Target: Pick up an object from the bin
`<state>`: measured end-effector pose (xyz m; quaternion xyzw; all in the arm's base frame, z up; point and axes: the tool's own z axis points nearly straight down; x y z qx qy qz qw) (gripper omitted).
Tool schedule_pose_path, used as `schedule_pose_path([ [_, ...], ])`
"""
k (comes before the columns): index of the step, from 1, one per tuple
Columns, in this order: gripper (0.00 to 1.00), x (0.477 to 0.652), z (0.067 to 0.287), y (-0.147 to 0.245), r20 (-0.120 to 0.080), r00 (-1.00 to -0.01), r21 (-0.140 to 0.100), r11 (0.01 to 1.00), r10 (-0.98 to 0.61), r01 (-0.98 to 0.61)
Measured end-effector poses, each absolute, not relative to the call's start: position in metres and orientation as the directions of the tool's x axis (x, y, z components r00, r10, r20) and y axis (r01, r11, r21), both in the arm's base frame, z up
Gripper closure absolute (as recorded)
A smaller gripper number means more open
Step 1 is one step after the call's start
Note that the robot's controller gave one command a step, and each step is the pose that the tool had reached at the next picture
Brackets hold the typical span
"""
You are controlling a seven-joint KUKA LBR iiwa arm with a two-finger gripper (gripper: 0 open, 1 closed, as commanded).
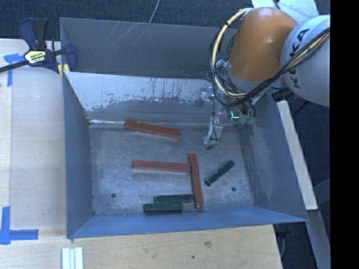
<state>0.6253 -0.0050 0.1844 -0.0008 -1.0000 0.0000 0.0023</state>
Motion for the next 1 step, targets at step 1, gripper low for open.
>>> schedule_pose_path([
  [1,0.00,0.6270,0.1896,-0.0050,-0.004,-1.000,0.000,1.000,0.002,0.002],
])
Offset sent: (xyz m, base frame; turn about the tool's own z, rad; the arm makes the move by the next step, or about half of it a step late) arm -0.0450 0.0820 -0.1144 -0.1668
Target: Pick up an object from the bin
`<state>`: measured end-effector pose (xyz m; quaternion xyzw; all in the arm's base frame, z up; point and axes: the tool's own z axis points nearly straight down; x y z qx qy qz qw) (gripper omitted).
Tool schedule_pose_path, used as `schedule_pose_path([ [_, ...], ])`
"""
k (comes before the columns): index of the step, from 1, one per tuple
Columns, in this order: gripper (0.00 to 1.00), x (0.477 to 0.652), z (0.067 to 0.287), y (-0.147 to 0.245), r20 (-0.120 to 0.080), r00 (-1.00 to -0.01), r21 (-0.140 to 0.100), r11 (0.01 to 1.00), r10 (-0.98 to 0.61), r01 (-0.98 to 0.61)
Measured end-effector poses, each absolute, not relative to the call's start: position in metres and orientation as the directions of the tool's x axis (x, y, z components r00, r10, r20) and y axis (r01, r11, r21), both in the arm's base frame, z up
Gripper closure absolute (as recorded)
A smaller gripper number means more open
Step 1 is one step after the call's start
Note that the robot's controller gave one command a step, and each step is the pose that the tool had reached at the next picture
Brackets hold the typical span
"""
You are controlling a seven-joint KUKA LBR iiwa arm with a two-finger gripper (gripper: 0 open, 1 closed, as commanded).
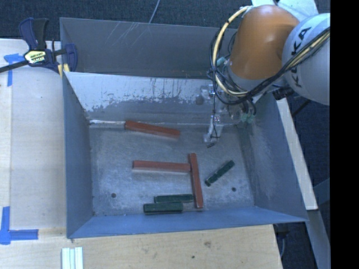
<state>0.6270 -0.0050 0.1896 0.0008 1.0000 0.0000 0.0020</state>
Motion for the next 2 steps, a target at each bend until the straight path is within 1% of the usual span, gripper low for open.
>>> schedule_pose_path([
  [1,0.00,0.598,0.114,0.046,-0.006,-0.995,0.000,0.995,-0.102,-0.102],
  [2,0.00,0.589,0.107,0.059,0.001,-0.986,0.000,0.986,-0.165,-0.165],
])
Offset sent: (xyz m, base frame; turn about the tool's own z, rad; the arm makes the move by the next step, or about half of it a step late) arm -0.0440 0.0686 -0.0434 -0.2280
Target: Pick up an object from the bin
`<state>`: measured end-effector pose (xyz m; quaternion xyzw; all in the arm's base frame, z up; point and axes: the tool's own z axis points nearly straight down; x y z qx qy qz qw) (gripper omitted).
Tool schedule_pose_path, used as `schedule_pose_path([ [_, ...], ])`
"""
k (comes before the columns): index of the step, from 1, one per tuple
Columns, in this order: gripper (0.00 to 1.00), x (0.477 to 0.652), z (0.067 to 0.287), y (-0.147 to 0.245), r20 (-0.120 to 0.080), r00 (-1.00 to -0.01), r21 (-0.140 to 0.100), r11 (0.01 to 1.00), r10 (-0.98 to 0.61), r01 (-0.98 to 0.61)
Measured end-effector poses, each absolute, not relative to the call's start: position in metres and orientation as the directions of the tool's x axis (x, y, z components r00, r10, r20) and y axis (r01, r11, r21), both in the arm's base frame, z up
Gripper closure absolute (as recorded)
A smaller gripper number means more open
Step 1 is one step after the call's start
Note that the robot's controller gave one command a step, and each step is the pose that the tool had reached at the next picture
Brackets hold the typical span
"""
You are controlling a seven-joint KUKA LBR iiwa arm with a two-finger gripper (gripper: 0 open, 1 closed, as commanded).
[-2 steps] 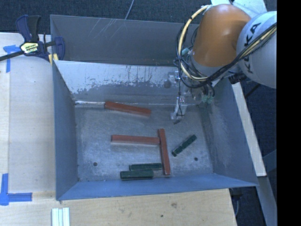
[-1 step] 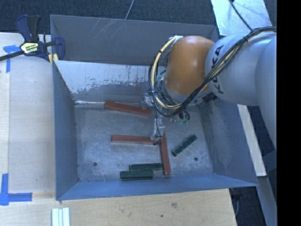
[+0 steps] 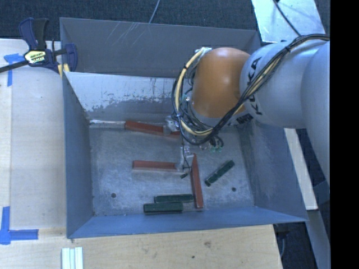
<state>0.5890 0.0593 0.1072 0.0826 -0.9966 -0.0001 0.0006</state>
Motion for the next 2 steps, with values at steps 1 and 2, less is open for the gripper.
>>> schedule_pose_path([
  [1,0.00,0.582,0.123,0.082,-0.003,-0.997,0.000,0.997,-0.081,-0.081],
  [2,0.00,0.574,0.077,0.093,-0.005,-0.994,0.000,0.994,-0.113,-0.113],
])
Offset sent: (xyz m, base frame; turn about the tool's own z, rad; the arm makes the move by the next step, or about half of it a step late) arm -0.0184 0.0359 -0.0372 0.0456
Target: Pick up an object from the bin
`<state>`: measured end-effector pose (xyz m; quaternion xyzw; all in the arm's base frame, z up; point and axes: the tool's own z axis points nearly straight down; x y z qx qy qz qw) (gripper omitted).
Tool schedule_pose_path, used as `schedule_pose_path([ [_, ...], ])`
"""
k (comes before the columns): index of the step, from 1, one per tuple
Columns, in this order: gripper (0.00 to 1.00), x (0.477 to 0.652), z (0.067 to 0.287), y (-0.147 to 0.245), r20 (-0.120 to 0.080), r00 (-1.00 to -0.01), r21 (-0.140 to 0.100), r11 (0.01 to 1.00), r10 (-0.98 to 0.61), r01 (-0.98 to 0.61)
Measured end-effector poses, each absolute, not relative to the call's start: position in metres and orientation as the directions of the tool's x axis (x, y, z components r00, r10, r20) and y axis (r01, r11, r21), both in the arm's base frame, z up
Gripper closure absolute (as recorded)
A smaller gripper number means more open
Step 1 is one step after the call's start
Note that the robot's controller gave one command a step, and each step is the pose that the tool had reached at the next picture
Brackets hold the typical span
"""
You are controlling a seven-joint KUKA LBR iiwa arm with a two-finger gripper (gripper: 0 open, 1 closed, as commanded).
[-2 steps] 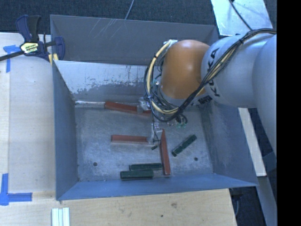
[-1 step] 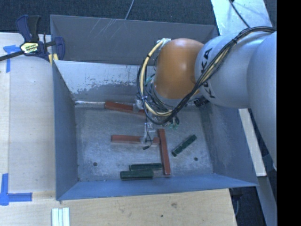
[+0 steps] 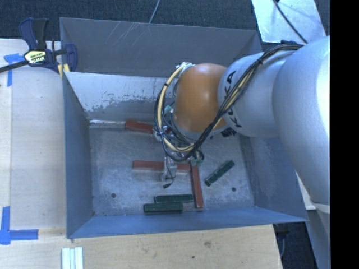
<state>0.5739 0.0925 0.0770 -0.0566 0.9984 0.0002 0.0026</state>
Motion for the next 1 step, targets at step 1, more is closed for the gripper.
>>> schedule_pose_path([
  [1,1.00,0.5684,0.0721,0.0806,-0.005,-0.999,0.002,0.999,0.036,0.036],
])
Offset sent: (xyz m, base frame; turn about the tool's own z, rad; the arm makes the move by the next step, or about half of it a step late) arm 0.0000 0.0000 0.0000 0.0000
